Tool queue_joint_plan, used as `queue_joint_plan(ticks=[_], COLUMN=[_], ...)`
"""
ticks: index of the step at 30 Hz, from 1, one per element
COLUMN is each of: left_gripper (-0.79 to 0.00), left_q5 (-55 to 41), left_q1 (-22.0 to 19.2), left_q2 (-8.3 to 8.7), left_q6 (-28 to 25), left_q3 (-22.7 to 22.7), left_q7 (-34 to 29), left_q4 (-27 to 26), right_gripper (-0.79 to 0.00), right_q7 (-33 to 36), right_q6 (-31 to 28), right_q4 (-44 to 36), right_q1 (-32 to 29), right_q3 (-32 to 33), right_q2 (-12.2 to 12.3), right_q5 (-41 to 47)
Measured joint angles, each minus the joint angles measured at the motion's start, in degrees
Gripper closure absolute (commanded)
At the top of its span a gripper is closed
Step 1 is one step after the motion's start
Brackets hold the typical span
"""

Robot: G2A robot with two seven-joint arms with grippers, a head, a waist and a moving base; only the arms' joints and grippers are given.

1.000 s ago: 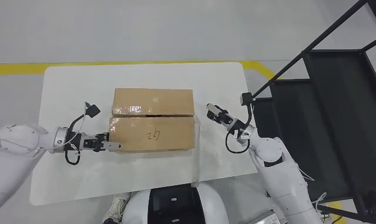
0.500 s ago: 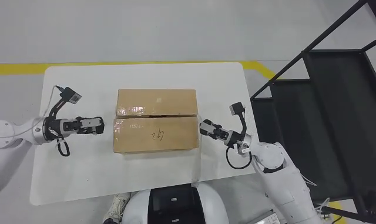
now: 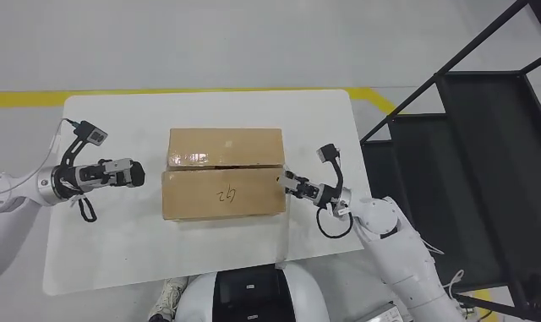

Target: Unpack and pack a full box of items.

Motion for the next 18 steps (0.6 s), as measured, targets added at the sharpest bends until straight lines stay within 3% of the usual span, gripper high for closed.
queue_joint_plan(ticks=[10,18], left_gripper=[-0.785,-0.785], left_q5=[0.4,1.47], left_q1=[-0.91,-2.31], left_q2=[-2.28,-4.18], left_q6=[0.52,1.98], left_q3=[-0.9,-0.44], left_q7=[-0.52,-1.98], left_q4=[3.77,5.53], right_gripper=[-0.785,-0.785], right_q7=[13.89,13.01], right_q6=[-2.55,-1.5], right_q4=[-0.11,-7.67], right_q1=[0.36,-7.51], right_q3=[0.76,-2.58], right_q2=[0.99,1.58], right_q5=[14.8,4.68])
